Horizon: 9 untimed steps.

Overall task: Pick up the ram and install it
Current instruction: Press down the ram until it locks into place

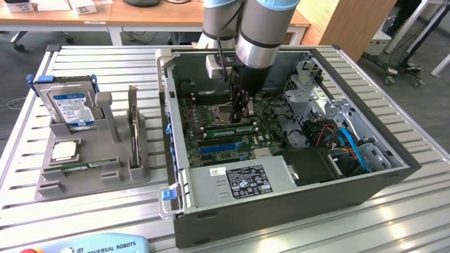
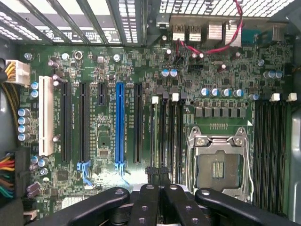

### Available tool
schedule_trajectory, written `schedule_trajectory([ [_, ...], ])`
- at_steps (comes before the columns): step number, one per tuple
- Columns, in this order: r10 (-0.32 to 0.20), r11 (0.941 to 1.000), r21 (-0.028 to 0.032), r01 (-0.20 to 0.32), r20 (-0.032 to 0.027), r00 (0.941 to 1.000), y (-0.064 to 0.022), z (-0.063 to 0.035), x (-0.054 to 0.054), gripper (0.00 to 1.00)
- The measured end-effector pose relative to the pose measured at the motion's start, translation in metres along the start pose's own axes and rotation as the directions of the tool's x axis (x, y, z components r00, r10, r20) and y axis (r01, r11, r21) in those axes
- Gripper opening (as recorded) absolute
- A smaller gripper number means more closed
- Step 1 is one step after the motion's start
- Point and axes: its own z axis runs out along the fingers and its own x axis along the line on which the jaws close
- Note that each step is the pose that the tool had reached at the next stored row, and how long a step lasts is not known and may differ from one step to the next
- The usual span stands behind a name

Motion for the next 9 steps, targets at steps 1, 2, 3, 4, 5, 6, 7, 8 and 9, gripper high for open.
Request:
schedule_trajectory([
  [1,0.000,1.0000,0.0000,0.000,0.0000,1.0000,-0.0011,0.0000,0.0000,0.10],
  [2,0.000,1.0000,0.0000,0.000,0.0000,1.0000,-0.0021,-0.0001,0.0000,0.10],
  [3,0.000,1.0000,0.0000,0.000,0.0001,1.0000,-0.0030,-0.0001,0.0000,0.10],
  [4,0.000,1.0000,0.0000,0.000,0.0000,1.0000,-0.0040,-0.0001,0.0000,0.10],
  [5,0.000,1.0000,0.0000,0.000,0.0000,1.0000,-0.0048,-0.0002,0.0000,0.10],
  [6,0.000,1.0000,0.0000,0.000,0.0000,1.0000,-0.0054,-0.0002,0.0000,0.10],
  [7,0.000,1.0000,0.0000,0.000,0.0001,1.0000,-0.0059,-0.0002,0.0000,0.10],
  [8,0.000,1.0000,0.0000,0.000,0.0001,1.0000,-0.0059,-0.0002,-0.0001,0.10],
  [9,0.000,1.0000,0.0000,0.000,0.0001,1.0000,-0.0059,-0.0002,-0.0001,0.10],
])
